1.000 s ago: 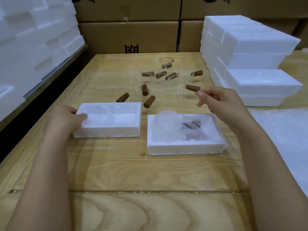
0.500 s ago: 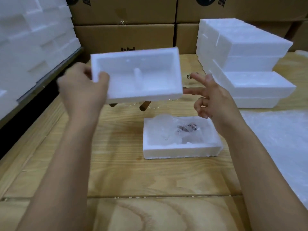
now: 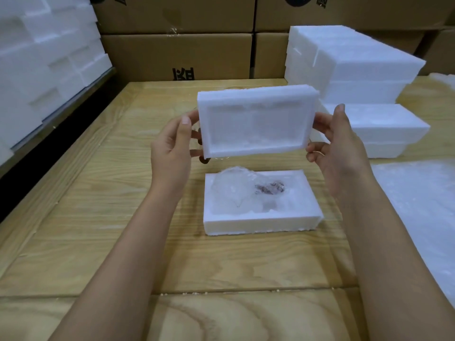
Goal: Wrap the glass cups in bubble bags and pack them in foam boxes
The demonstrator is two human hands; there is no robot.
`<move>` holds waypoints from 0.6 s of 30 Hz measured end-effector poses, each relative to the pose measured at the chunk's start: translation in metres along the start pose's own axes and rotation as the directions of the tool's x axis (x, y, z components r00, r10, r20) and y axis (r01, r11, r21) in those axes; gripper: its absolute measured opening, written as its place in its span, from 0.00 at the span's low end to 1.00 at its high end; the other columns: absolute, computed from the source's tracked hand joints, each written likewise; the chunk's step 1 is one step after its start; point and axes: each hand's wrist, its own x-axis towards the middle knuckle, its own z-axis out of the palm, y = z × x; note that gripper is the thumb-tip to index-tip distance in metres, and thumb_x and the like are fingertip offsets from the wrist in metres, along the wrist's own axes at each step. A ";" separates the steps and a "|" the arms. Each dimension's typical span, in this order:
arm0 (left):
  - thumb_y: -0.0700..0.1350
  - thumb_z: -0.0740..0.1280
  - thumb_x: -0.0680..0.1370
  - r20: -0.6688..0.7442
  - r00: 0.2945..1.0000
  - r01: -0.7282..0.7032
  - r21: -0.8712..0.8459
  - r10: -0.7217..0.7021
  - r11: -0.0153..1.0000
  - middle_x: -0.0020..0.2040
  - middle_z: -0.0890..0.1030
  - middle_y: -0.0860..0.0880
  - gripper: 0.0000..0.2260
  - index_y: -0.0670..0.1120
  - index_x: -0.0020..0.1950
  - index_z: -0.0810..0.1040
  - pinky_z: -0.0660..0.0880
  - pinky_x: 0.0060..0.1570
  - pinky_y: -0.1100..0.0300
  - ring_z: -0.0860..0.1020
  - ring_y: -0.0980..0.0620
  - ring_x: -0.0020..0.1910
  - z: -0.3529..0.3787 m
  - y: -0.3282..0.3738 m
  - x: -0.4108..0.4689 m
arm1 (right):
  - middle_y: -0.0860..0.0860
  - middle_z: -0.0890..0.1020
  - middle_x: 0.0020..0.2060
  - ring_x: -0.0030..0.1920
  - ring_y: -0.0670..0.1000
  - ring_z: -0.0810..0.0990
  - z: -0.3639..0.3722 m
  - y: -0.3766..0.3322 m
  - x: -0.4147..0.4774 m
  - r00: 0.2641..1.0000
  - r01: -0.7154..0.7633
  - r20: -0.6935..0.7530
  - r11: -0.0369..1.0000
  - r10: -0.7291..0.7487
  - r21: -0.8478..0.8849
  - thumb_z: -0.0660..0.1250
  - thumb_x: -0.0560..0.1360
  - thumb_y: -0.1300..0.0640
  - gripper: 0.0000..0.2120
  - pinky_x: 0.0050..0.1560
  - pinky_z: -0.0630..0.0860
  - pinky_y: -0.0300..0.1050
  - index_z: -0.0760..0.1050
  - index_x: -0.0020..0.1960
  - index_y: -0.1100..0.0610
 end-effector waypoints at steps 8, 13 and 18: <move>0.53 0.71 0.73 0.220 0.971 -0.028 -0.264 0.088 0.964 0.52 0.82 0.53 0.10 0.52 0.51 0.82 0.74 0.54 0.54 0.78 0.52 0.55 -0.013 0.008 -0.008 | 0.50 0.81 0.40 0.44 0.49 0.80 -0.011 -0.006 -0.009 0.983 -0.065 0.176 0.997 0.057 0.039 0.55 0.79 0.39 0.23 0.45 0.77 0.45 0.79 0.37 0.52; 0.58 0.77 0.65 0.513 0.843 -0.006 -0.294 0.163 0.956 0.67 0.75 0.47 0.24 0.53 0.59 0.81 0.68 0.66 0.52 0.70 0.47 0.70 -0.036 0.010 -0.014 | 0.44 0.77 0.34 0.35 0.44 0.75 -0.023 -0.003 -0.023 0.961 0.097 0.259 0.995 -0.096 0.010 0.63 0.66 0.57 0.04 0.31 0.69 0.35 0.77 0.35 0.51; 0.56 0.79 0.62 0.745 0.662 0.088 -0.177 0.075 0.980 0.76 0.65 0.51 0.31 0.51 0.64 0.79 0.63 0.71 0.52 0.60 0.49 0.76 -0.049 0.000 -0.017 | 0.47 0.74 0.36 0.35 0.46 0.72 -0.031 0.009 -0.035 0.940 0.158 0.315 0.986 -0.134 -0.052 0.60 0.63 0.60 0.07 0.28 0.66 0.35 0.75 0.38 0.52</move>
